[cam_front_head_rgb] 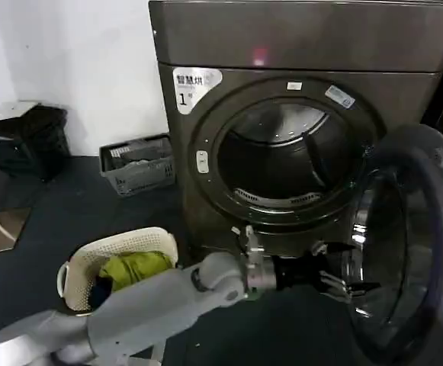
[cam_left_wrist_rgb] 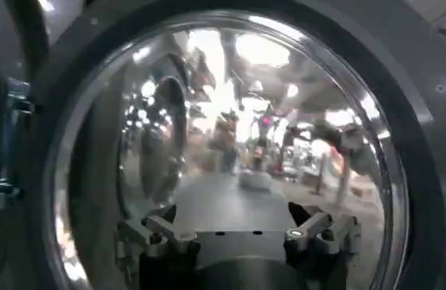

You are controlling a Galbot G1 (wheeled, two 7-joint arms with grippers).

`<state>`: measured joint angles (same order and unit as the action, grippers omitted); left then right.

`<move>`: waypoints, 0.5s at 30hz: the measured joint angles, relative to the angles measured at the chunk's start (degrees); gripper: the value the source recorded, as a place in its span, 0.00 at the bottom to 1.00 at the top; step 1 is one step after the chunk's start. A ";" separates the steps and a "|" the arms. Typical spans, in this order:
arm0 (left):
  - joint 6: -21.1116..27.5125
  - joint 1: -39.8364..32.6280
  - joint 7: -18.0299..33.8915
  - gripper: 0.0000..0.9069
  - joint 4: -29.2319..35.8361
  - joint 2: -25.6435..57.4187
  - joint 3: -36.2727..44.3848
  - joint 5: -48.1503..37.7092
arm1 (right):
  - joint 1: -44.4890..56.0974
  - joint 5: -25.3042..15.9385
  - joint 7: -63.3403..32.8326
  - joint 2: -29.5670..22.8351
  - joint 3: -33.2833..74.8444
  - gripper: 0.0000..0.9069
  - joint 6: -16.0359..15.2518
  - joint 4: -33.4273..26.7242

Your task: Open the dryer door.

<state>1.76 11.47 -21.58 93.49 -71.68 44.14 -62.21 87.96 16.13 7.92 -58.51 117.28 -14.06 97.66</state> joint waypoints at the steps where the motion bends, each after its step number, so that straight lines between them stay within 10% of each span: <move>1: -0.06 -0.23 0.05 1.00 -0.20 -0.39 0.17 -0.02 | 0.06 -0.12 -0.02 0.19 0.67 1.00 -0.07 -0.27; 15: -1.53 -2.77 2.92 1.00 -6.23 -7.29 3.20 1.98 | -0.51 -1.36 -0.63 1.61 7.52 1.00 -1.79 -1.71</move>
<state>0.23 8.70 -18.66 87.26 -78.97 47.34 -60.22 87.45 14.77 7.30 -56.90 124.80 -15.85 95.96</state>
